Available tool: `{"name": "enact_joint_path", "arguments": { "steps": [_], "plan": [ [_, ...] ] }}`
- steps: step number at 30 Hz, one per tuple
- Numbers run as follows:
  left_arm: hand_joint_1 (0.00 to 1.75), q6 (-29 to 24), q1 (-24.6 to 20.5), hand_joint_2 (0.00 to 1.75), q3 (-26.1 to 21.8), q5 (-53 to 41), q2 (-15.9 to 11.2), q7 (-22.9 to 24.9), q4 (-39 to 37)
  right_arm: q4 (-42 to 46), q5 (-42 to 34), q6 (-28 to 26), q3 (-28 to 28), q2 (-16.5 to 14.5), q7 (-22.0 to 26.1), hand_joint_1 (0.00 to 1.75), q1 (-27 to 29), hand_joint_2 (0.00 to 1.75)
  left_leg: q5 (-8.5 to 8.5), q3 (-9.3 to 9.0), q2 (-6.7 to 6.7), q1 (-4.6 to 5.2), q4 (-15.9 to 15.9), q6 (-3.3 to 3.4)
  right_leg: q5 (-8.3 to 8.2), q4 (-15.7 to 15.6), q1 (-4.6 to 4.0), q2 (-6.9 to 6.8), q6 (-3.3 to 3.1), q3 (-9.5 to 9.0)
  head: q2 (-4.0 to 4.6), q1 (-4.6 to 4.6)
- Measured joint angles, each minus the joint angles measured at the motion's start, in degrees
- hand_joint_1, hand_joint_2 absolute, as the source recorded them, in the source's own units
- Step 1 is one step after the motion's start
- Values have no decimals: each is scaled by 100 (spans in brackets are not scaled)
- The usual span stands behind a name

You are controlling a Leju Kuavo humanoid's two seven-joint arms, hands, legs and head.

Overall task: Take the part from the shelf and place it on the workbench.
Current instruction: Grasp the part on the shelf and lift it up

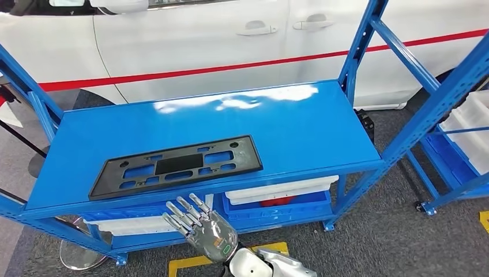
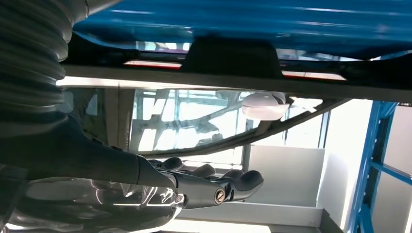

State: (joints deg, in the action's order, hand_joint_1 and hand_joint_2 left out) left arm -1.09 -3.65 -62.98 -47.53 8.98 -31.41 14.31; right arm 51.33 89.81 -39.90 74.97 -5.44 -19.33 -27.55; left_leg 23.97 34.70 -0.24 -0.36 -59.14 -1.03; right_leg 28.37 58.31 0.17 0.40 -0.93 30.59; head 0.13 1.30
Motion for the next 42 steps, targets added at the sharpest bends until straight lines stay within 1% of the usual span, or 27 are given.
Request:
{"name": "enact_joint_path", "arguments": {
  "steps": [3, 5, 6, 8, 9, 10, 11, 13, 14, 15, 17, 19, 20, 22, 24, 25, 26, 28, 29, 30, 32, 35, 37, 39, 40, 41, 42],
  "plan": [
    [0, 0, 3, 0, 1, -19, -4, 7, -2, 0, 0, -3, -31, -41, 20, 0, -23, 175, 48, -36, -3, 16, 96, 104, 45, -10, 7, -2, 96, -6, -1, -3],
    [0, 2, 7, 0, 1, -34, -5, 6, -3, -2, 0, -9, -68, -90, 47, 0, -54, 175, 58, -96, 1, -11, 155, 172, 175, 229, 10, -11, 157, 93, -1, -11],
    [0, 5, 4, 0, 1, -40, -5, 7, -4, -8, 0, -11, -92, -115, 73, 0, -69, 175, 71, -131, 3, -21, 177, 205, 306, 527, 13, -14, 179, 248, -1, -15],
    [0, 19, -4, 0, 2, -58, -4, 8, -4, -42, 0, -14, -146, -162, 154, 0, -85, 175, 118, -179, 4, -16, 181, 249, 583, 1329, 16, -15, 200, 729, -1, -19],
    [0, 27, -4, 0, 2, -73, -4, 10, -4, -72, 0, -14, -182, -184, 203, 0, -85, 175, 147, -209, 1, -14, 179, 257, 611, 1610, 17, -15, 204, 936, -1, -19],
    [0, 33, -3, 0, 3, -87, -4, 13, -4, -104, 0, -14, -224, -208, 251, 0, -84, 175, 179, -248, -5, -13, 178, 257, 531, 1710, 18, -16, 203, 1060, -1, -19],
    [0, 41, -1, 0, 3, -100, -4, 16, -4, -136, 0, -14, -275, -236, 301, 0, -84, 175, 217, -299, -12, -13, 175, 251, 328, 1572, 18, -16, 193, 1066, -1, -20],
    [0, 55, 2, 0, 7, -117, -4, 24, -9, -191, 0, -14, -388, -296, 391, 0, -88, 175, 303, -401, -22, -12, 170, 227, -209, 842, 12, -18, 149, 833, 0, -21],
    [0, 63, -2, 0, 13, -125, -3, 28, -16, -217, 0, -14, -447, -330, 423, 0, -95, 175, 351, -439, -27, -1, 157, 198, -375, 463, 1, -19, 118, 688, 0, -20],
    [0, 67, -7, 0, 21, -129, -3, 30, -23, -241, 0, -14, -499, -357, 444, 0, -102, 175, 387, -458, -28, 6, 151, 168, -445, 222, -12, -17, 90, 595, 0, -15],
    [0, 72, -17, 0, 37, -134, -3, 34, -32, -287, 0, -14, -580, -406, 458, 0, -115, 175, 439, -475, -25, 18, 156, 96, -397, 70, -38, 0, 34, 527, 0, -10],
    [0, 72, -25, 0, 44, -140, -8, 37, -33, -316, 0, -15, -644, -451, 486, 0, -119, 175, 495, -490, -14, 5, 128, 30, -376, 34, -13, 15, -29, 478, 0, -8],
    [0, 74, -31, 0, 47, -149, -9, 37, -34, -328, 0, -16, -684, -482, 515, 0, -123, 175, 569, -447, -10, -2, 0, -3, -362, 8, 3, 12, -65, 438, 0, -1],
    [0, 78, -37, 0, 52, -167, -9, 37, -34, -355, 0, -16, -773, -543, 592, 0, -129, 175, 833, -148, -7, -24, -601, -62, -316, -19, 19, -2, -114, 362, 1, 12],
    [0, 83, -32, 0, 57, -184, -9, 44, -36, -415, 0, -16, -848, -603, 672, 0, -129, 175, 1049, 311, -7, -45, -1331, -105, -257, -13, 16, -7, -128, 307, 1, 13],
    [0, 84, -25, 0, 59, -196, -9, 50, -38, -462, 0, -15, -885, -633, 716, 0, -127, 175, 999, 453, -6, -50, -1478, -117, -223, -9, 16, -1, -126, 270, 1, 13],
    [0, 85, -18, 0, 61, -205, -9, 56, -39, -516, 0, -15, -923, -670, 759, 0, -128, 175, 833, 491, -6, -53, -1409, -121, -187, -2, 16, 6, -121, 224, 1, 13],
    [0, 84, -13, 0, 66, -218, -9, 65, -41, -618, 0, -16, -998, -750, 827, 0, -135, 175, 285, 285, -4, -56, -706, -99, -101, 8, 17, 20, -97, 117, 1, 12],
    [0, 84, -14, 0, 69, -220, -9, 70, -44, -669, 0, -16, -1031, -790, 854, 0, -142, 175, 99, 151, -5, -42, -359, -75, -64, 15, 9, 22, -76, 81, 1, 11],
    [0, 84, -17, 0, 72, -222, -9, 74, -46, -717, 0, -16, -1063, -826, 880, 0, -150, 175, 3, 49, -5, -27, -95, -40, -37, 19, 2, 25, -50, 67, 0, 14],
    [0, 85, -22, 0, 76, -231, -9, 83, -52, -824, 0, -17, -1118, -887, 931, 0, -164, 175, 28, -7, -10, 7, 52, 24, -22, 12, -8, 26, 5, 75, 0, 9],
    [0, 84, -21, 0, 82, -272, -2, 41, -52, -1038, 0, -4, -1175, -978, 1021, 0, -214, 175, 34, -39, -10, -23, 128, 120, 72, 104, -3, 17, 90, 105, 0, -1],
    [0, 82, -36, 0, 87, -322, 8, -4, -52, -1221, 0, 82, -1202, -1046, 1101, 0, -269, 175, 39, -72, -3, -40, 162, 181, 346, 647, 5, 2, 127, 372, 0, -8],
    [0, 87, -55, 0, 96, -372, 11, -13, -53, -1420, 0, 255, -1222, -1109, 1155, 0, -302, 175, 61, -83, -1, -35, 160, 216, 625, 1451, 8, -5, 144, 836, 1, -11],
    [0, 91, -58, 0, 104, -394, 11, -12, -54, -1503, 0, 368, -1229, -1144, 1159, 2, -309, 175, 73, -96, -2, -34, 158, 221, 635, 1676, 11, -6, 147, 996, 1, -11],
    [0, 97, -59, 0, 115, -418, 11, -11, -54, -1573, 0, 500, -1232, -1183, 1148, 37, -322, 175, 89, -118, -3, -34, 157, 220, 538, 1704, 12, -7, 144, 1060, 0, -11],
    [0, 103, -60, 0, 128, -439, 11, -9, -54, -1622, -3, 669, -1233, -1225, 1132, 80, -349, 175, 108, -152, -4, -33, 156, 212, 331, 1480, 12, -8, 131, 991, 0, -11]
  ]
}}
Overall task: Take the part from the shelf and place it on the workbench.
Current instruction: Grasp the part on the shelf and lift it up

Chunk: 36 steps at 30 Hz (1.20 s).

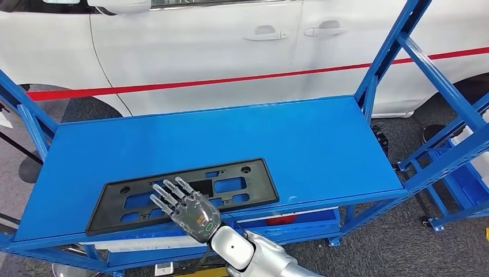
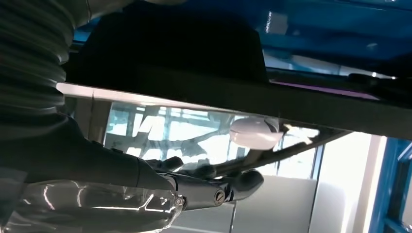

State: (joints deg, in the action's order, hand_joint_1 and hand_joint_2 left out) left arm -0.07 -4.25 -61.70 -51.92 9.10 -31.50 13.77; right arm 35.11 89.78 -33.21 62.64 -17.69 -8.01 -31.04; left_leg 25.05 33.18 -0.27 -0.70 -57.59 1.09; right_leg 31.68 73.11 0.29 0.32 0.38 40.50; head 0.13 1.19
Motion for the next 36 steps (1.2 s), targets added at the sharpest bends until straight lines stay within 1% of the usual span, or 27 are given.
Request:
{"name": "enact_joint_path", "arguments": {
  "steps": [2, 3, 4, 5, 8, 9, 10, 12, 13, 14, 15, 17, 18, 19, 21, 22, 23, 24, 25, 27, 28, 29, 30, 31, 33, 34, 36],
  "plan": [
    [0, 19, -12, 0, 36, -49, 6, 11, -2, -73, -67, 494, -6, -78, -34, 166, -89, 175, 48, -74, -3, 14, -10, -33, -459, -810, -10, -2, -45, -346, 0, 0],
    [0, 28, -25, 0, 56, -71, 10, 22, -3, -102, -129, 785, -14, -117, -55, 175, -148, 175, 73, -96, -8, 27, -17, -58, -587, -1142, -14, -2, -64, -493, 0, 1],
    [0, 39, -40, 0, 73, -90, 13, 37, -4, -128, -212, 1072, -24, -149, -84, 175, -216, 175, 91, -108, -10, 39, -20, -87, -634, -1341, -19, 1, -80, -578, 0, 4],
    [0, 47, -55, 0, 86, -108, 15, 54, -4, -155, -305, 1329, -37, -179, -118, 175, -288, 175, 102, -113, -11, 50, -17, -120, -617, -1410, -27, 5, -96, -602, 0, 7],
    [0, 67, -84, 0, 104, -151, 13, 93, -4, -243, -570, 1825, -96, -234, -233, 175, -483, 175, 164, -106, -6, 41, -68, -210, -638, -1470, -2, 8, -177, -630, 1, 11],
    [0, 72, -90, 0, 107, -161, 13, 99, -4, -281, -645, 1913, -123, -243, -273, 175, -532, 175, 271, -39, -6, 34, -229, -239, -650, -1492, 14, 3, -206, -643, 1, 18],
    [0, 75, -93, 0, 108, -168, 13, 103, -4, -323, -711, 1971, -147, -250, -309, 175, -572, 175, 434, 87, -5, 22, -512, -267, -657, -1504, 24, -2, -225, -652, 1, 25],
    [0, 78, -97, 0, 110, -179, 13, 110, -4, -425, -817, 2035, -182, -254, -367, 175, -624, 175, 792, 455, -5, 4, -1276, -315, -656, -1501, 20, -7, -243, -646, 1, 36],
    [0, 79, -96, 0, 110, -182, 13, 114, -5, -473, -854, 2051, -195, -255, -384, 175, -646, 175, 869, 596, -4, -2, -1553, -331, -653, -1497, 17, -8, -243, -644, 1, 35],
    [0, 79, -95, 0, 111, -183, 13, 118, -5, -519, -887, 2061, -208, -255, -400, 175, -668, 175, 835, 649, -4, -5, -1637, -338, -649, -1491, 15, -9, -242, -645, 1, 36],
    [0, 81, -97, 0, 111, -179, 13, 121, -6, -561, -921, 2064, -230, -256, -414, 175, -694, 175, 684, 589, -4, -6, -1486, -339, -642, -1483, 15, -8, -236, -651, 1, 36],
    [0, 84, -101, 0, 111, -169, 13, 122, -7, -627, -982, 2054, -283, -261, -438, 175, -752, 175, 268, 247, -4, -7, -726, -316, -622, -1464, 16, -5, -212, -668, 1, 34],
    [0, 85, -105, 0, 111, -163, 13, 121, -7, -659, -1009, 2040, -311, -263, -447, 175, -779, 175, 132, 80, -5, 3, -367, -288, -611, -1451, 7, -3, -192, -668, 1, 33],
    [0, 85, -107, 0, 111, -156, 13, 120, -6, -687, -1032, 2017, -337, -265, -450, 175, -803, 175, 68, -22, -6, 15, -141, -253, -607, -1444, -1, -1, -165, -663, 1, 30],
    [0, 84, -101, 0, 111, -133, 11, 118, -6, -747, -1099, 1953, -396, -266, -445, 175, -830, 175, 67, -69, -10, 46, -26, -179, -615, -1449, -11, 3, -103, -656, 1, 28],
    [0, 81, -93, 0, 110, -113, 11, 117, -6, -773, -1152, 1892, -436, -265, -421, 175, -835, 175, 49, -74, -7, 34, -10, -140, -615, -1454, -11, 3, -70, -659, 0, 27],
    [0, 78, -85, 0, 109, -88, 12, 114, -7, -793, -1221, 1814, -485, -265, -378, 175, -837, 175, 32, -87, -1, 24, 15, -104, -587, -1424, -9, 1, -38, -654, 0, 27],
    [0, 74, -80, 0, 105, -56, 13, 108, -7, -808, -1316, 1701, -554, -262, -305, 175, -831, 175, 14, -99, 7, 10, 39, -61, -494, -1294, -9, 0, -9, -600, 0, 23],
    [0, 69, -75, 0, 99, -23, 14, 100, -7, -816, -1437, 1560, -631, -258, -200, 175, -815, 175, 1, -107, 16, -3, 59, -27, -351, -1062, -8, -2, 15, -495, 0, 20],
    [0, 44, -51, 0, 69, 63, 15, 82, -7, -766, -1888, 1142, -854, -242, 266, 175, -704, 175, -1, -102, 27, 3, 61, 6, 15, -321, 1, -3, 48, -138, 1, 15],
    [0, 18, -31, 0, 44, 115, 15, 72, -7, -662, -2224, 890, -987, -226, 648, 175, -613, 175, 2, -104, 33, 4, 59, 8, 114, -18, 3, -3, 59, 12, 1, 15],
    [0, -13, -11, 0, 5, 170, 15, 59, -7, -471, -2645, 660, -1136, -204, 1102, 175, -503, 175, 8, -113, 40, 5, 58, 8, 116, 126, 5, -4, 63, 84, 1, 14],
    [0, -41, 8, 0, -40, 220, 17, 42, -7, -168, -3123, 518, -1286, -179, 1543, 175, -381, 175, 16, -130, 46, 5, 57, 5, 4, 31, 5, -5, 58, 34, 1, 14],
    [0, -65, 23, 0, -87, 259, 22, 24, -7, 239, -3614, 481, -1423, -149, 1859, 175, -251, 175, 27, -152, 49, 6, 57, -1, -183, -283, 3, -5, 38, -132, 1, 14],
    [0, -100, 40, 0, -173, 308, 37, -9, -8, 1211, -4484, 640, -1647, -82, 2119, 175, 28, 175, 55, -188, 44, 20, 50, -31, -503, -1094, -10, -10, -23, -559, 1, 15],
    [0, -121, 42, 0, -208, 322, 45, -21, -9, 1670, -4844, 726, -1726, -53, 2167, 175, 169, 175, 68, -194, 33, 30, 46, -55, -575, -1362, -19, -15, -49, -691, 1, 17],
    [0, -160, 47, 0, -274, 346, 56, -43, -10, 2505, -5673, 807, -1841, 50, 2470, 175, 499, 175, 80, -184, 8, 42, 45, -112, -584, -1502, -44, -27, -85, -734, 1, 21]
  ]
}}
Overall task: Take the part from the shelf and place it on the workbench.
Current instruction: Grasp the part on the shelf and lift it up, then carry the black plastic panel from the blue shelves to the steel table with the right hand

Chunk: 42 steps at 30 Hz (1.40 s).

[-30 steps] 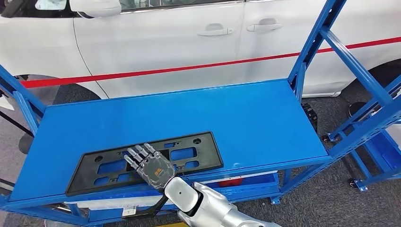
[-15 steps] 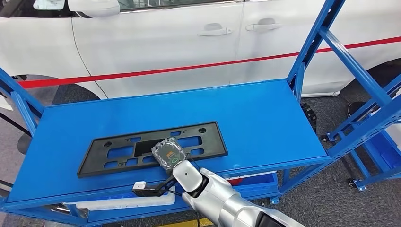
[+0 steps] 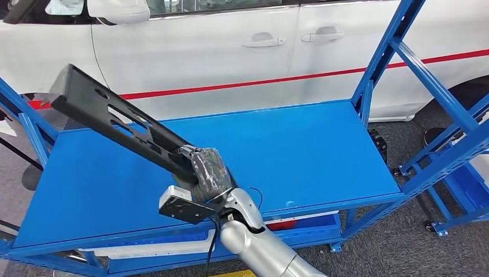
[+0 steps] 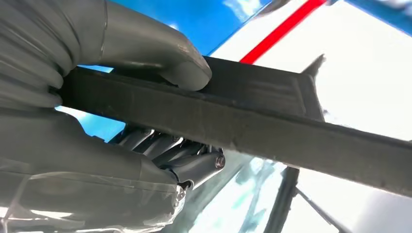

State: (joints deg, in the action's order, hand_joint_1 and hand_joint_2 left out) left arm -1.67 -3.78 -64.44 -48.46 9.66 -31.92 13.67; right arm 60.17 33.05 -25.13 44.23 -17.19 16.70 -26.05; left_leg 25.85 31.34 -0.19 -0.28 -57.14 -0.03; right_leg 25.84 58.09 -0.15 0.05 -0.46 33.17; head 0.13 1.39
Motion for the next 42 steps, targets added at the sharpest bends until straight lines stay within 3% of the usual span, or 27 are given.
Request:
{"name": "enact_joint_path", "arguments": {
  "steps": [3, 4, 7, 8, 9, 10, 11, 13, 14, 18, 20, 22, 23, 24, 25, 27, 29, 33, 35, 37, 38, 39, 40, 42],
  "plan": [
    [0, -43, 41, 0, -121, 53, 7, -57, 0, 1600, -1627, 6, -222, 267, 526, 175, 573, 175, 98, 82, -14, -20, -126, -83, -45, -48, 31, -18, -85, 12, 0, 9],
    [0, -54, 56, 0, -161, 70, 6, -79, 0, 2173, -2027, 16, -310, 368, 605, 175, 704, 175, 237, 175, -11, -28, -333, -109, -60, -66, 52, -21, -111, 11, 0, 21],
    [0, -86, 72, 0, -255, 96, 5, -129, -1, 3599, -2671, 92, -596, 711, 731, 175, 1058, 175, 772, 663, -5, -63, -1412, -173, -49, -70, 67, -28, -138, 6, 0, 41],
    [0, -95, 74, 0, -286, 115, 5, -144, -1, 3975, -2830, 132, -702, 820, 790, 175, 1215, 175, 813, 769, -4, -74, -1628, -188, -37, -68, 67, -27, -135, -2, 0, 40],
    [0, -110, 76, 0, -324, 148, 4, -156, -1, 4293, -2970, 169, -801, 912, 860, 175, 1382, 175, 732, 774, -3, -82, -1620, -194, -23, -64, 69, -22, -126, -13, 0, 41],
    [0, -153, 76, 0, -368, 184, 4, -157, -1, 4568, -3086, 195, -900, 989, 936, 175, 1548, 175, 545, 666, -2, -88, -1374, -191, -5, -58, 71, -12, -111, -31, 0, 42],
    [0, -222, 75, 0, -417, 213, 3, -143, 0, 4803, -3162, 200, -998, 1052, 1017, 175, 1714, 175, 308, 481, -1, -92, -961, -176, 17, -51, 74, -3, -92, -54, 0, 42],
    [0, -392, 67, 0, -498, 243, 4, -84, 0, 5137, -3174, 152, -1174, 1138, 1150, 175, 2014, 175, 39, 145, -8, -69, -254, -127, 56, -32, 62, 8, -41, -81, -1, 40],
    [0, -462, 64, 0, -533, 265, 4, -50, 0, 5245, -3110, 103, -1250, 1171, 1209, 175, 2163, 175, 12, 70, -13, -53, -87, -99, 66, -27, 58, 10, -11, -82, -1, 39],
    [0, -605, 65, 0, -684, 352, 8, 58, 1, 5475, -2714, 98, -1469, 1267, 1432, 175, 2811, 175, -36, 44, -15, -45, 2, 43, 138, 46, 78, 9, 115, -63, 0, 33],
    [0, -588, 59, 0, -727, 354, 10, 64, 2, 5510, -2698, 347, -1540, 1307, 1573, 175, 3124, 175, -81, 54, 0, -62, 54, 111, 471, 490, 86, 9, 148, 125, 0, 27],
    [0, -581, 52, 0, -772, 354, 10, 70, 2, 5512, -2724, 617, -1629, 1340, 1747, 175, 3441, 175, -97, 103, 1, -50, 45, 139, 864, 1246, 94, 10, 174, 449, 0, 26],
    [0, -585, 53, 0, -792, 354, 10, 79, 2, 5508, -2739, 714, -1677, 1352, 1821, 175, 3581, 175, -102, 129, 1, -45, 31, 142, 961, 1521, 99, 9, 186, 558, 0, 26],
    [0, -588, 55, 0, -808, 354, 11, 95, 2, 5502, -2753, 787, -1724, 1360, 1889, 175, 3706, 175, -107, 155, 1, -44, 11, 140, 937, 1573, 107, 6, 195, 555, 0, 26],
    [0, -590, 58, 0, -820, 354, 13, 113, 2, 5494, -2764, 848, -1772, 1365, 1952, 175, 3815, 175, -112, 180, 0, -44, -14, 136, 813, 1396, 118, 3, 199, 437, 0, 26],
    [0, -593, 59, 0, -842, 354, 21, 147, 1, 5479, -2771, 976, -1867, 1368, 2068, 175, 4014, 175, -115, 232, -9, -38, -83, 105, 492, 617, 141, 0, 193, -14, -1, 26],
    [0, -599, 57, 0, -868, 351, 26, 169, 1, 5459, -2744, 1090, -1936, 1369, 2163, 175, 4180, 175, -124, 272, -20, -17, -142, 44, 340, 120, 131, 15, 159, -261, -1, 31],
    [0, -607, 69, 0, -929, 318, 23, 209, 2, 5396, -2593, 1258, -2043, 1371, 2270, 175, 4426, 175, -122, 333, -23, -28, -188, -113, 220, 76, 114, 13, 0, -178, -1, 37],
    [0, -604, 72, 0, -942, 303, 20, 220, 2, 5371, -2551, 1344, -2075, 1366, 2286, 175, 4509, 175, 235, 482, -16, -42, -562, -165, 122, 54, 128, -8, -81, -76, 0, 43],
    [0, -596, 67, 0, -954, 304, 19, 227, 2, 5359, -2560, 1458, -2098, 1358, 2296, 175, 4590, 175, 758, 698, -11, -44, -1280, -193, 30, 60, 107, -7, -108, 57, 0, 48],
    [0, -592, 66, 0, -960, 305, 19, 233, 2, 5357, -2587, 1536, -2109, 1351, 2297, 175, 4631, 175, 934, 748, -11, -43, -1578, -192, -21, 65, 93, 5, -111, 130, 0, 48],
    [0, -587, 65, 0, -964, 304, 18, 237, 2, 5354, -2630, 1622, -2124, 1341, 2299, 175, 4667, 175, 1003, 698, -12, -39, -1686, -177, -73, 71, 77, 26, -110, 200, 0, 48],
    [0, -585, 65, 0, -967, 301, 18, 242, 2, 5353, -2681, 1706, -2142, 1327, 2300, 175, 4699, 175, 968, 527, -17, -33, -1562, -149, -124, 76, 62, 59, -107, 265, 0, 47],
    [0, -584, 60, 0, -971, 291, 11, 247, 4, 5359, -2770, 1827, -2192, 1291, 2302, 175, 4748, 175, 742, -99, -118, 0, -720, -46, -231, 83, 42, 144, -96, 369, -1, 45]
  ]
}}
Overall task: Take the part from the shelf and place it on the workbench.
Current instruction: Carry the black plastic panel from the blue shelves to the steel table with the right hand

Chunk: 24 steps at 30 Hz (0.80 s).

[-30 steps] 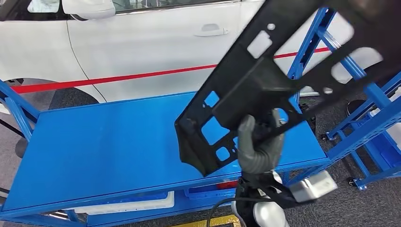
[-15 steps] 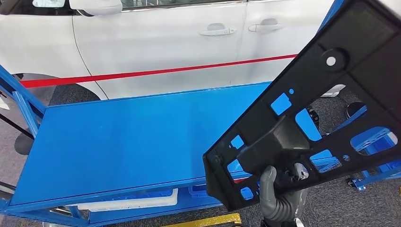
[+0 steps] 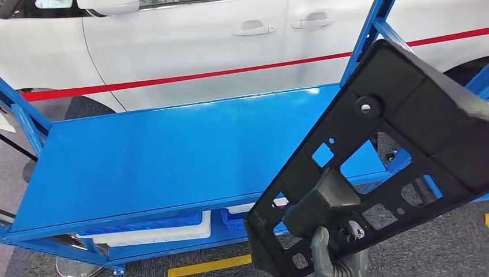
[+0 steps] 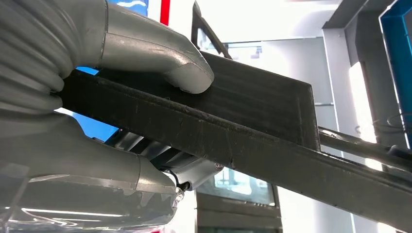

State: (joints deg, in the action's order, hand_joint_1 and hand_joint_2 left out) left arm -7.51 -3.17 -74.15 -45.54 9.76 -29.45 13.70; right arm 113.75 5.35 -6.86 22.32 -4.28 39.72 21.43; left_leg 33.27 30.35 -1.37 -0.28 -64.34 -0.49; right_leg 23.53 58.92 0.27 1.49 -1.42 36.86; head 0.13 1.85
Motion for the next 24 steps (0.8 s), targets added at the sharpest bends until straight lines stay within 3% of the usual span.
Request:
{"name": "enact_joint_path", "arguments": {
  "steps": [2, 3, 6, 7, 8, 10, 11, 12, 13, 14, 15, 16, 18, 20, 21, 22, 24],
  "plan": [
    [0, 1, -8, 0, -4, -6, -20, 0, 9, 16, -38, 57, -51, -42, 4, 175, 44, 175, -163, -438, -131, 54, 696, 99, -107, -8, -2, 77, 44, 54, -1, 4],
    [0, 3, -14, 0, -5, -7, -28, 1, 13, 26, -45, 78, -75, -58, 6, 175, 65, 175, -187, -500, -159, 84, 822, 129, -155, -16, 11, 109, 77, 64, -1, 10],
    [0, 14, -24, 0, -12, -7, -28, 4, 15, 61, -53, 109, -143, -87, 9, 175, 144, 175, -351, -455, -17, 103, 868, 197, -243, -49, 26, 184, 184, 94, 0, 23],
    [0, 19, -26, 0, -17, -8, -27, 4, 15, 75, -52, 111, -161, -93, 10, 175, 168, 175, -427, -414, 45, 85, 898, 232, -130, 23, 23, 143, 205, 138, 0, 13],
    [0, 25, -25, 0, -23, -10, -27, 4, 15, 87, -45, 114, -176, -97, 10, 175, 184, 175, -505, -353, 116, 66, 926, 258, 101, 213, 26, 75, 225, 213, 0, -1],
    [0, 43, -18, 0, -33, -16, -31, 2, 15, 95, -19, 120, -195, -101, 9, 175, 199, 175, -614, -208, 253, 62, 931, 289, 718, 880, 59, -65, 273, 388, -1, -26],
    [0, 54, -15, 0, -37, -18, -32, 1, 15, 94, -8, 123, -204, -102, 8, 175, 204, 175, -664, -135, 328, 62, 924, 283, 905, 1242, 81, -94, 309, 448, -1, -30],
    [0, 65, -17, 0, -39, -19, -32, -1, 15, 95, 0, 125, -215, -102, 8, 175, 212, 175, -711, -62, 407, 60, 910, 271, 933, 1487, 103, -111, 342, 444, 0, -30],
    [0, 73, -21, 0, -41, -20, -32, -2, 15, 95, 5, 127, -225, -103, 8, 175, 220, 175, -753, 11, 483, 56, 887, 252, 836, 1561, 127, -130, 372, 356, 0, -29],
    [0, 80, -25, 0, -43, -20, -31, -3, 15, 95, 6, 128, -234, -103, 8, 175, 225, 175, -787, 85, 555, 48, 849, 228, 674, 1427, 152, -170, 400, 161, 1, -29],
    [0, 88, -29, 0, -44, -20, -31, -3, 15, 95, 8, 129, -239, -105, 8, 175, 229, 175, -809, 154, 621, 42, 795, 201, 542, 1105, 174, -257, 426, -131, 0, -29],
    [0, 95, -28, 0, -46, -19, -33, -4, 16, 96, 9, 129, -240, -108, 8, 175, 226, 175, -819, 222, 671, 42, 730, 169, 520, 688, 173, -375, 443, -448, 0, -33],
    [0, 105, -31, 0, -54, -19, -39, -7, 19, 101, 12, 129, -244, -120, 8, 175, 228, 175, -840, 308, 764, 53, 618, 99, 632, 87, 138, -544, 373, -837, -1, -34],
    [0, 109, -40, 0, -63, -20, -41, -10, 20, 108, 14, 130, -252, -131, 10, 175, 247, 175, -890, 337, 859, 45, 580, 21, 670, -32, 96, -504, 227, -825, -1, -34],
    [0, 110, -45, 0, -69, -20, -41, -11, 20, 111, 14, 130, -257, -134, 11, 175, 260, 175, -875, 350, 839, 27, 559, -30, 629, -35, 94, -460, 168, -776, 0, -39],
    [0, 110, -43, 0, -75, -20, -40, -11, 20, 112, 15, 131, -261, -139, 11, 175, 267, 175, -769, 384, 734, 9, 486, -75, 576, -38, 91, -411, 111, -722, 0, -36],
    [0, 112, -22, 0, -86, -20, -39, -11, 20, 114, 15, 131, -265, -159, 11, 175, 270, 175, -281, 540, 397, -12, 35, -133, 450, -39, 87, -302, 23, -580, 0, -33]
  ]
}}
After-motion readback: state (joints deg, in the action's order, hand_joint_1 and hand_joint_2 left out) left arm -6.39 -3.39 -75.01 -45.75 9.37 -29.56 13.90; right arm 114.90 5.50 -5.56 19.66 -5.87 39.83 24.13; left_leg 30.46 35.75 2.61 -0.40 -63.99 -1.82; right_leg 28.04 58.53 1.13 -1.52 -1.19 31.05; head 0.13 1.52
